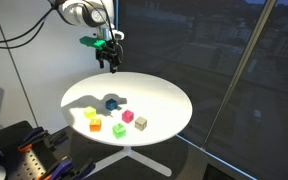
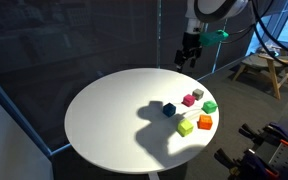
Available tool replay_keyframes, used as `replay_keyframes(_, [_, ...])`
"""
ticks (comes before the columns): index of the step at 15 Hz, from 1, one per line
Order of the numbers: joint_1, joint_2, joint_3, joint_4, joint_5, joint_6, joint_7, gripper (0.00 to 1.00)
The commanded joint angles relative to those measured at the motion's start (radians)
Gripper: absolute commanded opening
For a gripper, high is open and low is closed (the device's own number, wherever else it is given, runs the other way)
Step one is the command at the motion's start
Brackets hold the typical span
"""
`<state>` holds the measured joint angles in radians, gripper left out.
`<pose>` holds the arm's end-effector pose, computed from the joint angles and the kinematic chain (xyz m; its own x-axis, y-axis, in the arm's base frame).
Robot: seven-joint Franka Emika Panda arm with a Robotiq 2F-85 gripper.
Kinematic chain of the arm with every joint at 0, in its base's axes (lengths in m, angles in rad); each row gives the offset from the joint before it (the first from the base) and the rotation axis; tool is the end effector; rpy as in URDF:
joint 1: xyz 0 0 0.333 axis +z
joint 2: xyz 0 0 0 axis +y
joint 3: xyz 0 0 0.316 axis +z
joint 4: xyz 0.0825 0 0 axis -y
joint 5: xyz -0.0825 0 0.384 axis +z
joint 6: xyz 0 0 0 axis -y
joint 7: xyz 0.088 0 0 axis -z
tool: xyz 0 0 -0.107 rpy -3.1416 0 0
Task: Put the blue cube on the yellow cube
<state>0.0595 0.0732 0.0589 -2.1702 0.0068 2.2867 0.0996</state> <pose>0.5459 0.0649 0.3644 0.9990 0.0139 0.0422 0.0145 -0.9998 -0.0139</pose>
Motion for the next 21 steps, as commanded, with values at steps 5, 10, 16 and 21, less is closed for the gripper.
replay_keyframes(5, [0.015, 0.161, 0.001, 0.130, -0.009, -0.042, 0.019, 1.00])
replay_keyframes(10, [0.048, 0.252, 0.000, 0.203, -0.028, -0.044, 0.033, 1.00])
replay_keyframes(16, [0.072, 0.335, -0.012, 0.251, -0.065, -0.021, 0.027, 1.00])
replay_keyframes(21, [0.078, 0.372, -0.017, 0.266, -0.090, -0.013, 0.027, 1.00])
